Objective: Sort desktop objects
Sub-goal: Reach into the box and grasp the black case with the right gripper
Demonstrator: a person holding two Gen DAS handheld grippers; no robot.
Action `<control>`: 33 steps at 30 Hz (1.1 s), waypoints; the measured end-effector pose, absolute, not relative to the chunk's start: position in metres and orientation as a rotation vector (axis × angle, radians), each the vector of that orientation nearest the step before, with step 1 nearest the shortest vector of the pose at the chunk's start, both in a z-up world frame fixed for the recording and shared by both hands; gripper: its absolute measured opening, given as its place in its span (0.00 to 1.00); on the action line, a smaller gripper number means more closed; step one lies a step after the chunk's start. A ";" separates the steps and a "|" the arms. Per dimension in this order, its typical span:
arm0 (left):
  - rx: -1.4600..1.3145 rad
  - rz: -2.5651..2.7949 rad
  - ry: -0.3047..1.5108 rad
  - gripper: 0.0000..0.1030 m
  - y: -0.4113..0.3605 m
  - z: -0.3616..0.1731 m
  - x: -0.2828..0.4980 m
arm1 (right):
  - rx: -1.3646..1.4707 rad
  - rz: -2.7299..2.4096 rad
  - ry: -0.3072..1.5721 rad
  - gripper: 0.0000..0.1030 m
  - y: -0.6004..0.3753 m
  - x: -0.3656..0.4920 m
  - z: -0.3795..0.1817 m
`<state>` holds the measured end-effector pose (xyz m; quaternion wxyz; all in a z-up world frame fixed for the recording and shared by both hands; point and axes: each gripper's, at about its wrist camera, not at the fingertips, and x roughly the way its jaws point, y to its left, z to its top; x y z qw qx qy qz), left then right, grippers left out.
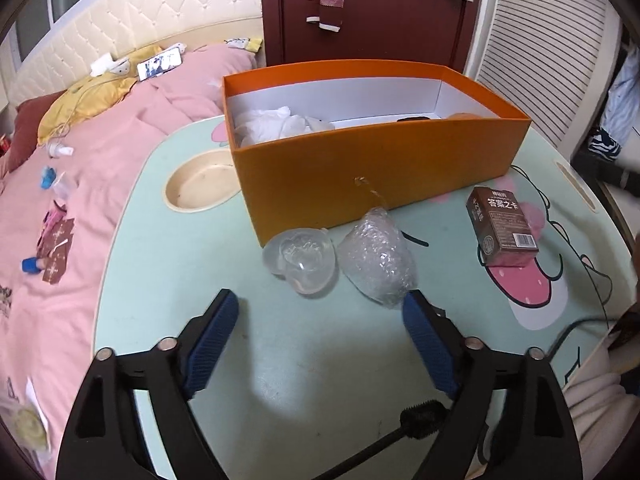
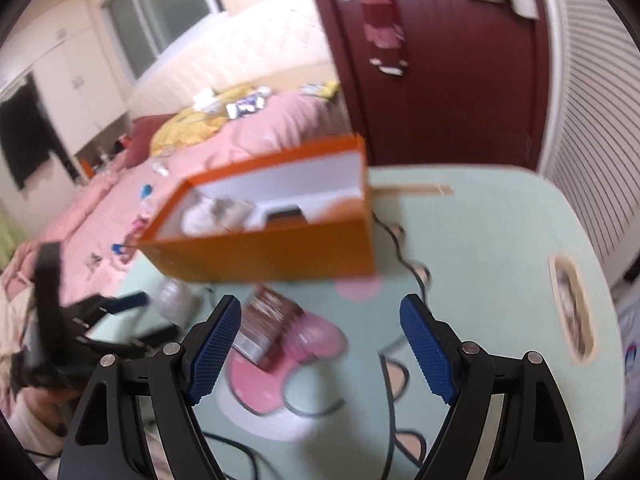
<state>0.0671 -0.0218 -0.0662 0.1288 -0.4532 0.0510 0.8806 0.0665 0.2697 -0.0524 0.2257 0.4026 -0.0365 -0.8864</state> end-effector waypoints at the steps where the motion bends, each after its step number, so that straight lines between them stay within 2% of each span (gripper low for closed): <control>1: -1.332 2.572 0.139 0.93 -0.023 -0.067 0.066 | 1.106 -2.430 -0.084 0.80 0.266 0.061 -0.045; 2: -1.346 2.583 0.130 1.00 -0.025 -0.069 0.065 | 1.101 -2.415 -0.067 0.80 0.263 0.056 -0.037; 7: -1.350 2.622 0.098 1.00 -0.031 -0.071 0.063 | 1.264 -2.299 0.082 0.78 0.236 0.008 -0.015; 12: -1.343 2.627 0.093 1.00 -0.032 -0.072 0.062 | 1.492 -2.107 0.184 0.77 0.201 -0.043 -0.020; 14: -1.342 2.628 0.092 1.00 -0.032 -0.072 0.061 | 1.569 -2.036 0.195 0.76 0.189 -0.060 -0.029; 18: -1.339 2.628 0.092 1.00 -0.033 -0.073 0.062 | 1.710 -1.920 0.253 0.67 0.163 -0.086 -0.051; 22: -1.337 2.628 0.091 1.00 -0.033 -0.073 0.062 | 1.863 -1.834 0.250 0.67 0.149 -0.103 -0.077; 29: -1.334 2.629 0.091 1.00 -0.034 -0.073 0.063 | 1.919 -1.785 0.344 0.66 0.135 -0.107 -0.097; 32: -1.335 2.629 0.091 1.00 -0.033 -0.073 0.063 | 1.923 -1.765 0.428 0.53 0.131 -0.100 -0.113; 33: -1.335 2.629 0.091 1.00 -0.033 -0.073 0.063 | 1.877 -1.796 0.456 0.43 0.130 -0.098 -0.111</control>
